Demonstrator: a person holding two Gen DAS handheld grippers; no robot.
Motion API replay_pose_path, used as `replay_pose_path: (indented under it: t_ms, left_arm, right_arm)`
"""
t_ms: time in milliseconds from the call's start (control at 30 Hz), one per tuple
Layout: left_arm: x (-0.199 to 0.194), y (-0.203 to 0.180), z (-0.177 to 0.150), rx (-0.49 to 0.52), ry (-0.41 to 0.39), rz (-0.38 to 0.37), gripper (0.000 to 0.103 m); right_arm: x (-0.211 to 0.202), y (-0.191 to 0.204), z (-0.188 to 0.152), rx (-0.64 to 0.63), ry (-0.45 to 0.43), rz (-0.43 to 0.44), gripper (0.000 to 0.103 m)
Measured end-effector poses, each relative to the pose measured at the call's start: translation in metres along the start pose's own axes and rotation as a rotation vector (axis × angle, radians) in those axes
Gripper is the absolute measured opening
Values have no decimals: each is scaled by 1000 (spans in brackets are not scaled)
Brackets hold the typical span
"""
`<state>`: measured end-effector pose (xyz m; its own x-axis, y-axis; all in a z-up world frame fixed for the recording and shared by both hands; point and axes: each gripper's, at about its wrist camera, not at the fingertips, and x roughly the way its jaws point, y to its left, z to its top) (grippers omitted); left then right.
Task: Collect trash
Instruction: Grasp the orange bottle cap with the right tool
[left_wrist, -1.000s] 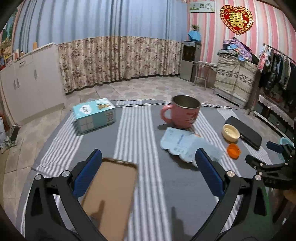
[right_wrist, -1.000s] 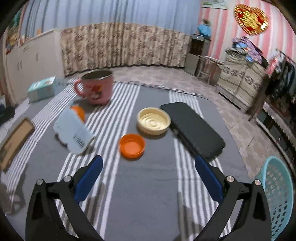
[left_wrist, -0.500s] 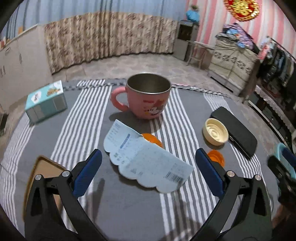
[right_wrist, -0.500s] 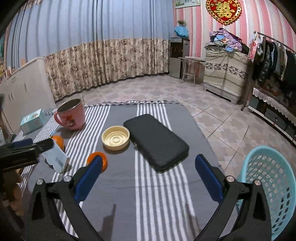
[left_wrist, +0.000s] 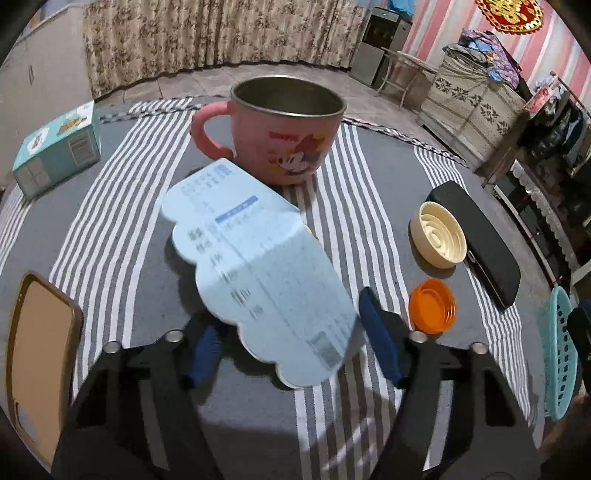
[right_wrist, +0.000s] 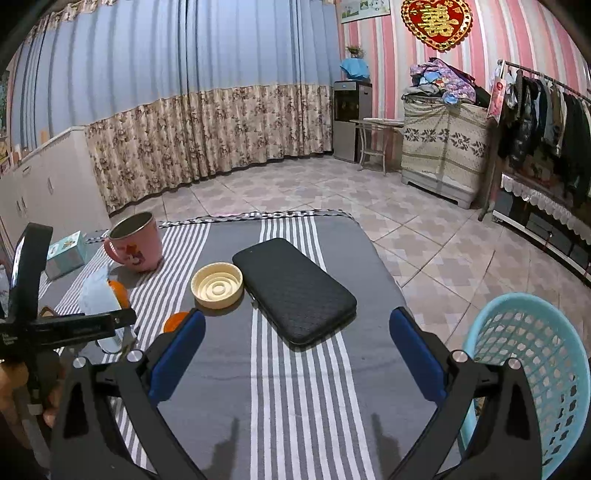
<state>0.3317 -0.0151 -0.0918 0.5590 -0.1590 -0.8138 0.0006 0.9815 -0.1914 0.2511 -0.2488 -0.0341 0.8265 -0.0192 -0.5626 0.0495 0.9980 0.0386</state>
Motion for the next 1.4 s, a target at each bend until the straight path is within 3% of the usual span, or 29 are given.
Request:
replay_pose_path:
  t_ms: [33, 133, 200, 233, 300, 500, 733, 1133, 1267, 1367, 1400]
  left_arm:
    - [0, 0, 0, 1, 3, -17, 48]
    - [-2, 2, 0, -14, 12, -42, 41]
    - [-4, 4, -1, -8, 24, -60, 28]
    - [-6, 6, -2, -6, 27, -68, 17]
    - [-12, 7, -5, 12, 30, -78, 9]
    - [-34, 22, -14, 49, 6, -80, 8]
    - [-66, 40, -15, 148, -74, -39, 8]
    - [-81, 97, 9, 133, -144, 29, 8]
    - [-81, 100, 17, 143, -157, 39, 7]
    - [-80, 91, 17, 155, -165, 42, 8]
    - [-80, 88, 17, 159, -165, 42, 8]
  right_arm:
    - [1, 1, 0, -6, 1, -3, 98]
    - [2, 2, -1, -12, 4, -2, 98]
    - [3, 3, -2, -17, 7, 0, 98]
    - [4, 4, -2, -19, 8, 0, 98]
    - [5, 5, -3, -23, 13, 2, 98]
    - [12, 22, -11, -65, 40, 15, 98]
    - [25, 49, -22, -109, 93, 45, 98]
    - [78, 92, -21, -125, 244, 68, 96]
    - [90, 100, -23, -142, 296, 91, 64]
    - [85, 104, -24, -157, 279, 120, 40]
    - [82, 104, -24, -161, 271, 124, 40]
